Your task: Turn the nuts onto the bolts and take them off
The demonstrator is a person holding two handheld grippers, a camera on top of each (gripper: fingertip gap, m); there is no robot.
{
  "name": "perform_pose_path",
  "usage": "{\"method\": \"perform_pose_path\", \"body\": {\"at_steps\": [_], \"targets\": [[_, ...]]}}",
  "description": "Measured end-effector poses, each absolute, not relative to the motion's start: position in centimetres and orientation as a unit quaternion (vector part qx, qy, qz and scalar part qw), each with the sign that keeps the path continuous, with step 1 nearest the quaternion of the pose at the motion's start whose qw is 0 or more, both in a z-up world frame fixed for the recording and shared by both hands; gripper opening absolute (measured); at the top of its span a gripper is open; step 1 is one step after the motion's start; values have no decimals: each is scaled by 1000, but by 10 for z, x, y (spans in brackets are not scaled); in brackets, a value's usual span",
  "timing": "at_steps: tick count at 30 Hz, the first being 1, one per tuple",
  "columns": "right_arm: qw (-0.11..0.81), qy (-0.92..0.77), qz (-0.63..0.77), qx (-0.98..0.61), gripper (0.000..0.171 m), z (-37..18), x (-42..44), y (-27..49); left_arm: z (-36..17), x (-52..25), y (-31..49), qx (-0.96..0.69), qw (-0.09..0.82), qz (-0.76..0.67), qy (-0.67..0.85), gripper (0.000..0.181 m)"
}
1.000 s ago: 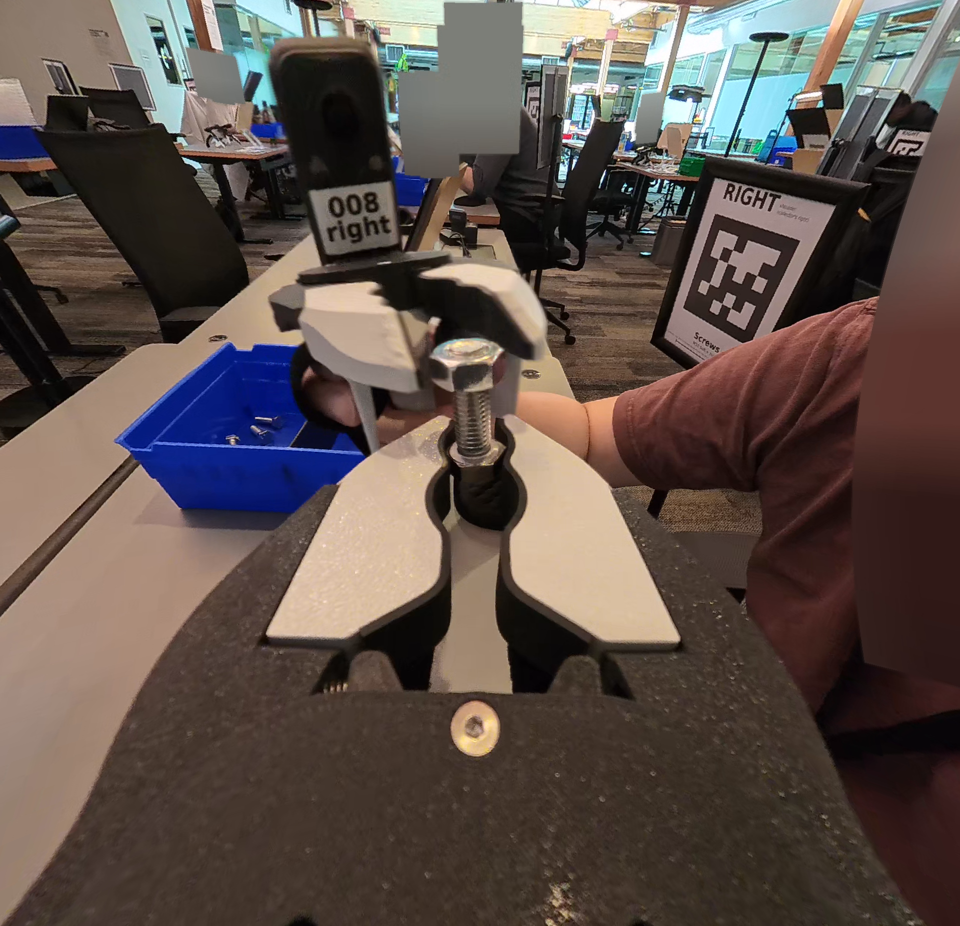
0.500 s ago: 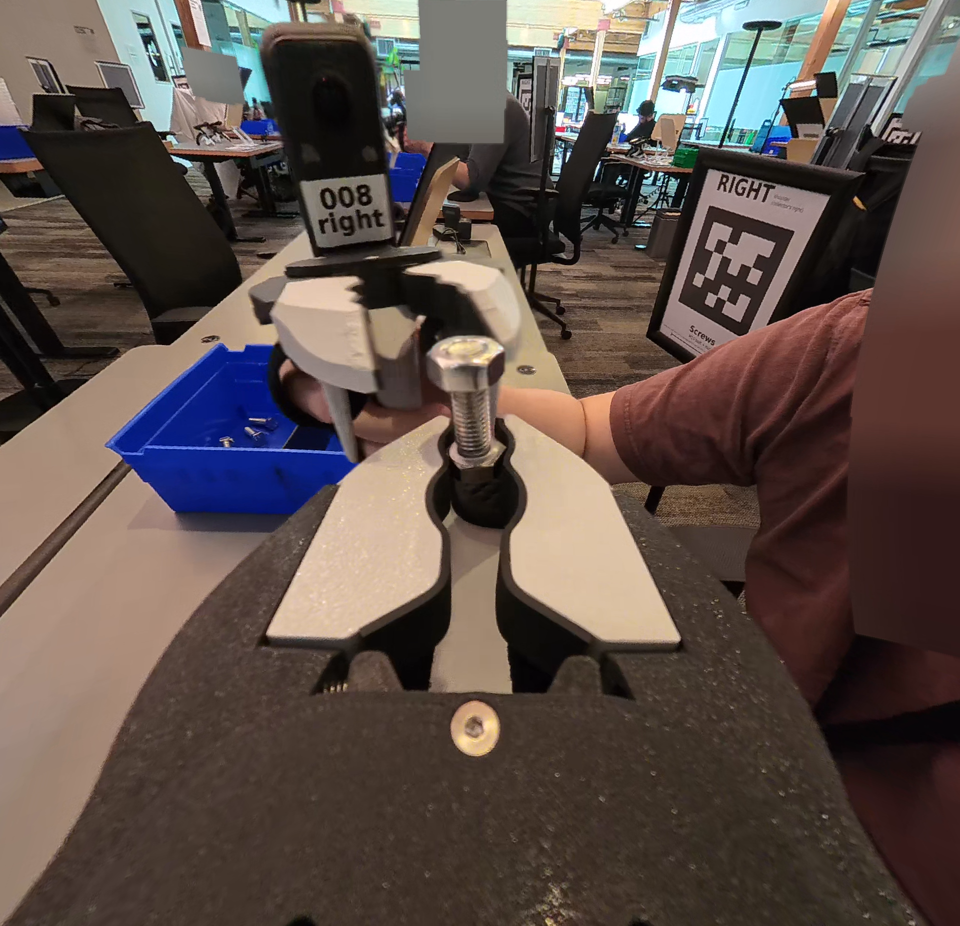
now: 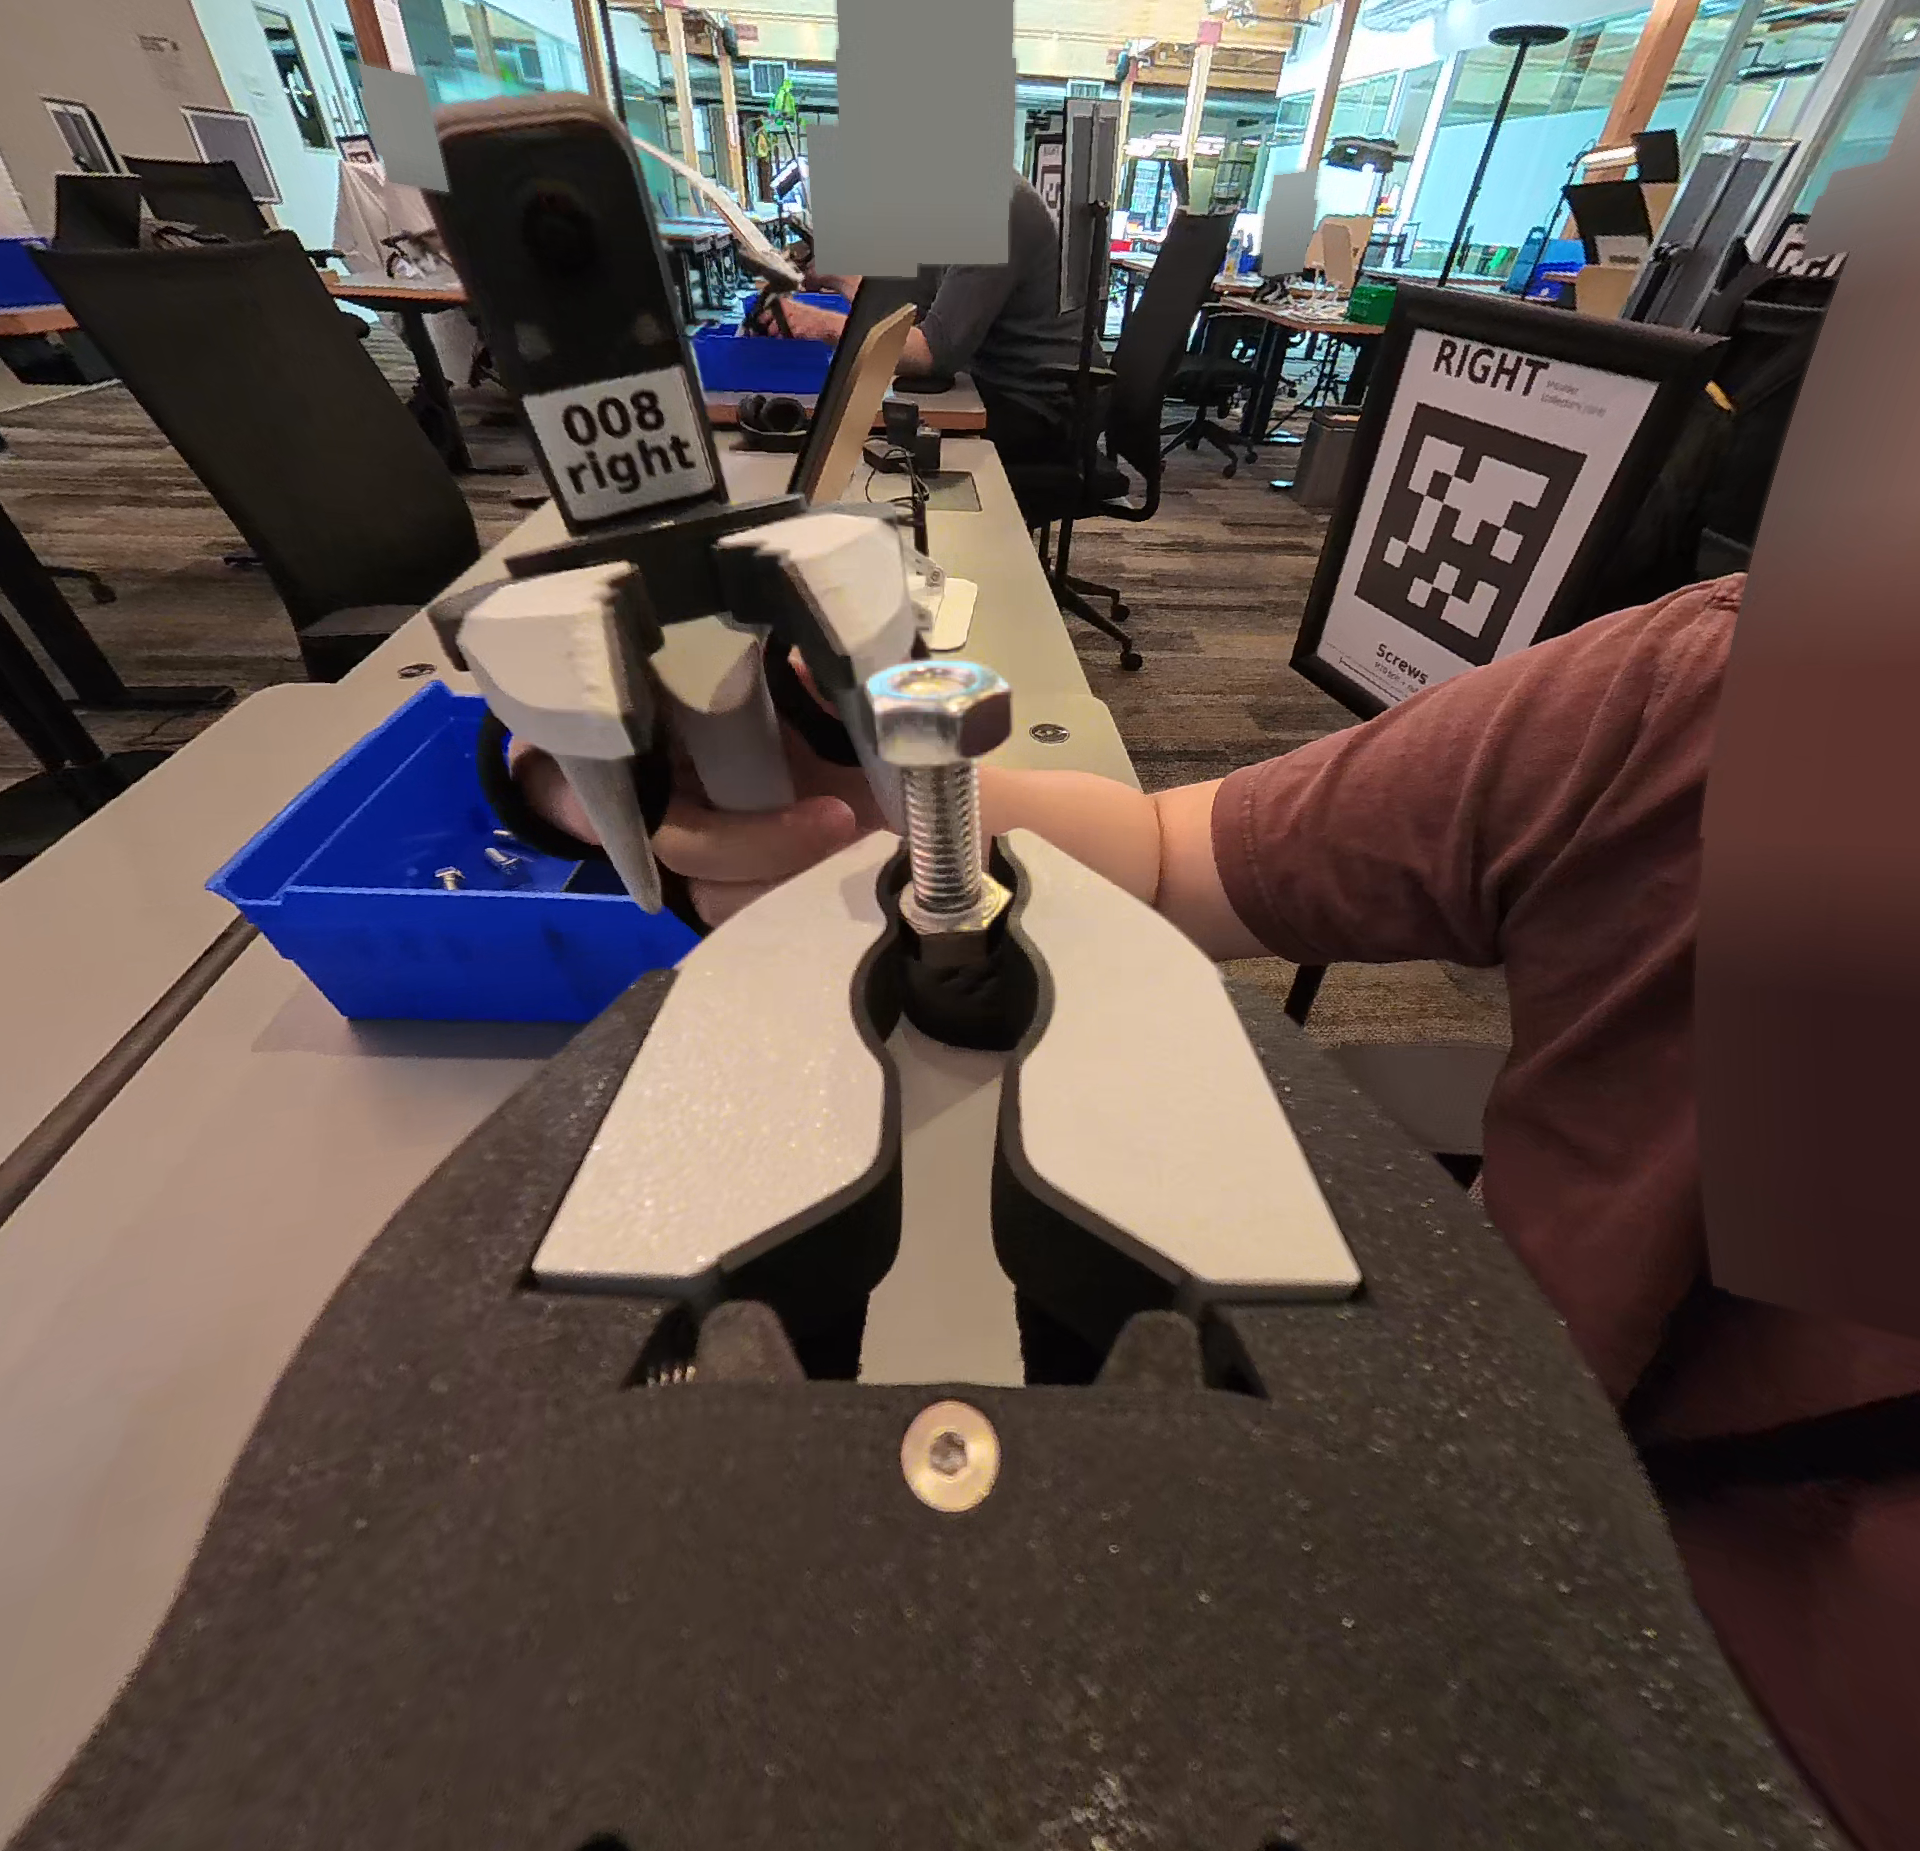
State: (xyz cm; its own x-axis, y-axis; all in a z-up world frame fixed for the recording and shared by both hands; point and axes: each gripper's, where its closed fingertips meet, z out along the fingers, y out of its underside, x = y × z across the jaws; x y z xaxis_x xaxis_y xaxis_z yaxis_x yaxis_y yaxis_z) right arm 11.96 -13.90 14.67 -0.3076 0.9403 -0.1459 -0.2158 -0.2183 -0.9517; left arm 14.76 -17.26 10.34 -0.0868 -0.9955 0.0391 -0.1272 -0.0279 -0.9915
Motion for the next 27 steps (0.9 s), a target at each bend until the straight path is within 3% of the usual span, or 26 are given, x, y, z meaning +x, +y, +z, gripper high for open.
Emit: {"method": "perform_pose_path", "body": {"at_steps": [5,27], "targets": [[426,-506,644,-384,29,145,110,-168,101,148,-171,-519,437,-491,546,13],[421,-496,661,-374,26,149,119,-163,103,148,-176,-514,435,-493,552,13]]}}
